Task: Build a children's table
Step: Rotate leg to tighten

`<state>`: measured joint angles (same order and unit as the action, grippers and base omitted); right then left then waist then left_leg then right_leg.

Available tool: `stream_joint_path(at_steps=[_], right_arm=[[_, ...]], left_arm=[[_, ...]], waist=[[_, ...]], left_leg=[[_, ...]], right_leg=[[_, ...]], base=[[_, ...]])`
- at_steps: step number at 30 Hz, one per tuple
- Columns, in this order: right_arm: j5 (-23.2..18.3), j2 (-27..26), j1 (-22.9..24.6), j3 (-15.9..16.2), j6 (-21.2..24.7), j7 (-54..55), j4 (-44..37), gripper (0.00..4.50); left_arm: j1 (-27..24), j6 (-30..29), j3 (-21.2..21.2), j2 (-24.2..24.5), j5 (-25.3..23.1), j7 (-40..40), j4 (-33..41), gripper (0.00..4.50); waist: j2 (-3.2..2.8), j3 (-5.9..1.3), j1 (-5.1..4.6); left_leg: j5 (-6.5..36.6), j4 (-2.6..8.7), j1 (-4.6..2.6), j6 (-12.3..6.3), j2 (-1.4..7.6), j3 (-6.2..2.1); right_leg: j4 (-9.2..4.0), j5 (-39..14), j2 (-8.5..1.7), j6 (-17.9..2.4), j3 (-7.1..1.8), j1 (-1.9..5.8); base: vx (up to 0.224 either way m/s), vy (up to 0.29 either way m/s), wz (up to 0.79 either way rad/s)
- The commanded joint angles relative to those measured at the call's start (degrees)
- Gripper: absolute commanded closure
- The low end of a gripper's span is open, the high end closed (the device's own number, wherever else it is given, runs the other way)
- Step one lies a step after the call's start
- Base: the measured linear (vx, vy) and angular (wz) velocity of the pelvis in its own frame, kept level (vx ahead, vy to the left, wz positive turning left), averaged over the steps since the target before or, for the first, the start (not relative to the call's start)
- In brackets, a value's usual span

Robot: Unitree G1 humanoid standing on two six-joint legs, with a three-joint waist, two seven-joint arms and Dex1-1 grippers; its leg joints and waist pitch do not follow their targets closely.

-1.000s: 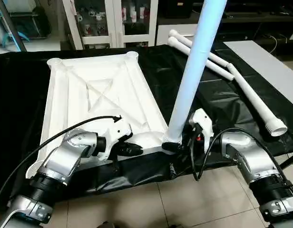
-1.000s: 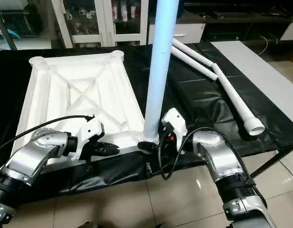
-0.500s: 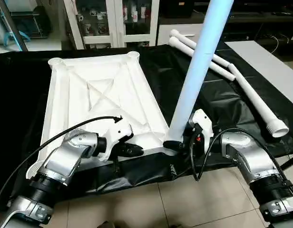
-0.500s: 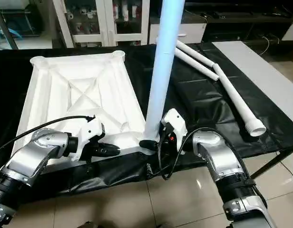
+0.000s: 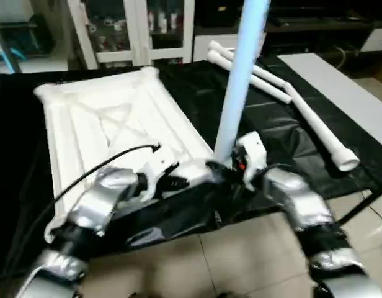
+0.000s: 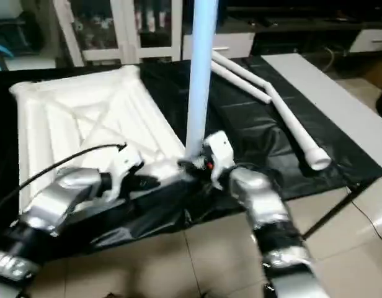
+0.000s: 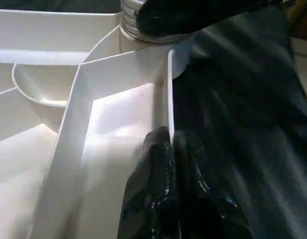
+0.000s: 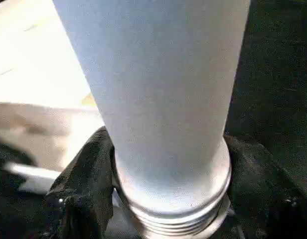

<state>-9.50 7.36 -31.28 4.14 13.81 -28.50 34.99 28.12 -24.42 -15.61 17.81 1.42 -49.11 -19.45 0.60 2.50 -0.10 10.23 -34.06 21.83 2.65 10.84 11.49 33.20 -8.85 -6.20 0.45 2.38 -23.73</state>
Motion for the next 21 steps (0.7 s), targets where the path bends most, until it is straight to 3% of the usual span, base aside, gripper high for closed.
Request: stream_joint_path(at_steps=[1,2,6,10,11,12,13,14,15,17,19,20,21], right_arm=[[1.8,-1.5,-1.3,-0.8,-0.4,7.0,4.0,1.78],[2.1,-2.9,-2.1,-1.2,-0.9,10.1,5.9,1.78],[1.6,-8.5,-6.8,-4.2,-2.8,21.0,14.4,1.78],[1.0,-11.7,-9.7,-4.9,-5.6,21.6,18.1,1.78],[1.1,-12.0,-10.1,-4.7,-6.3,20.6,18.3,1.78],[1.4,-12.0,-10.4,-4.3,-7.0,19.7,18.5,1.78],[1.7,-11.4,-10.4,-3.5,-8.0,16.0,17.8,1.78],[1.7,-11.4,-10.4,-3.5,-8.0,16.0,17.8,1.78],[1.9,-10.7,-10.3,-3.2,-9.0,13.5,17.7,1.22],[1.5,-9.6,-9.5,-2.7,-8.9,10.0,15.5,1.08],[1.3,-7.9,-8.0,-1.6,-8.3,6.4,12.5,0.91],[1.0,-6.9,-7.1,-1.1,-7.6,4.4,10.6,0.8],[0.5,-5.6,-5.9,-0.4,-6.4,1.8,8.1,0.65]], left_arm=[[0.8,-2.0,-1.1,-2.2,-0.6,3.0,-1.5,4.5],[1.5,-2.8,-0.7,-3.5,-0.9,5.4,-2.2,4.5],[3.1,-5.4,1.2,-9.1,-2.8,15.6,-4.2,4.5],[2.9,-5.2,1.3,-10.5,-3.0,16.8,-4.1,4.5],[2.6,-5.0,1.2,-10.1,-2.9,16.3,-3.8,4.5],[2.4,-4.8,1.2,-9.5,-2.8,15.9,-3.5,4.5],[1.8,-4.8,1.2,-8.0,-2.7,14.6,-2.8,4.5],[1.8,-4.8,1.2,-8.0,-2.7,14.6,-2.8,4.5],[1.3,-5.6,1.1,-7.1,-2.6,13.5,-2.0,4.5],[0.5,-6.2,0.9,-5.7,-2.5,11.9,-0.9,4.5],[-0.1,-6.1,0.8,-4.4,-2.3,10.4,-0.2,4.5],[-0.4,-5.6,0.6,-3.7,-2.2,9.4,0.1,4.5],[-0.8,-5.0,0.3,-2.9,-1.9,7.9,0.4,4.5]], waist=[[-0.44,-3.2,-0.21],[-0.48,-3.23,-0.19],[-0.46,-3.29,-0.88],[-0.34,-3.36,-1.07],[0.24,-3.39,-1.14],[-0.13,-3.43,-0.96],[0.32,-3.31,-1.11],[0.14,-3.43,-1.0],[0.03,-3.51,-1.05],[-0.14,-3.44,-0.99],[-0.02,-3.54,-1.1],[-0.49,-3.55,-0.9],[-0.37,-3.54,-0.83]], left_leg=[[25.0,5.02,-1.49,3.44,1.56,-1.55],[26.0,4.93,-1.78,3.4,1.54,-1.58],[27.3,4.92,-1.67,3.53,1.51,-1.73],[27.2,4.82,-1.39,2.1,1.34,-1.58],[26.9,4.79,-1.25,1.83,1.36,-1.52],[26.4,4.84,-1.26,1.63,1.46,-1.58],[26.5,4.87,-1.1,1.44,1.45,-1.52],[26.2,4.86,-1.02,1.41,1.43,-1.63],[24.8,4.98,-0.64,1.28,1.52,-1.7],[24.2,4.99,-0.78,1.16,1.57,-1.53],[22.9,4.99,-0.36,0.71,1.59,-1.54],[22.2,4.98,-0.59,0.7,1.62,-1.46],[21.9,4.94,-0.77,0.52,1.66,-1.33]], right_leg=[[-4.41,-26.3,-1.41,-8.2,-0.82,1.39],[-4.72,-27.0,-1.37,-7.8,-0.76,1.15],[-4.7,-26.0,-1.22,-7.8,-0.59,1.04],[-4.83,-24.8,-1.2,-7.5,-0.51,1.08],[-4.83,-24.8,-1.21,-7.4,-0.5,1.12],[-4.64,-24.5,-1.36,-7.6,-0.59,1.14],[-4.73,-24.8,-1.26,-7.6,-0.52,1.16],[-4.52,-24.6,-1.37,-7.7,-0.52,1.37],[-4.28,-23.2,-1.44,-7.8,-0.59,1.65],[-4.16,-21.9,-1.34,-8.4,-0.66,1.48],[-3.9,-20.3,-1.4,-9.1,-0.74,1.93],[-3.85,-18.8,-1.3,-9.6,-0.75,1.88],[-3.93,-17.9,-1.15,-9.8,-0.81,1.76]], base=[[0.0,0.0,0.0],[0.0,0.0,0.0],[0.0,0.0,0.0],[0.0,0.0,0.0],[0.0,0.0,0.0],[0.0,0.0,0.0],[0.0,0.0,0.0],[0.0,0.0,0.0],[0.0,0.0,0.0],[0.0,0.0,0.0],[0.0,0.0,0.0],[0.0,0.0,0.0],[0.0,0.0,0.0]])
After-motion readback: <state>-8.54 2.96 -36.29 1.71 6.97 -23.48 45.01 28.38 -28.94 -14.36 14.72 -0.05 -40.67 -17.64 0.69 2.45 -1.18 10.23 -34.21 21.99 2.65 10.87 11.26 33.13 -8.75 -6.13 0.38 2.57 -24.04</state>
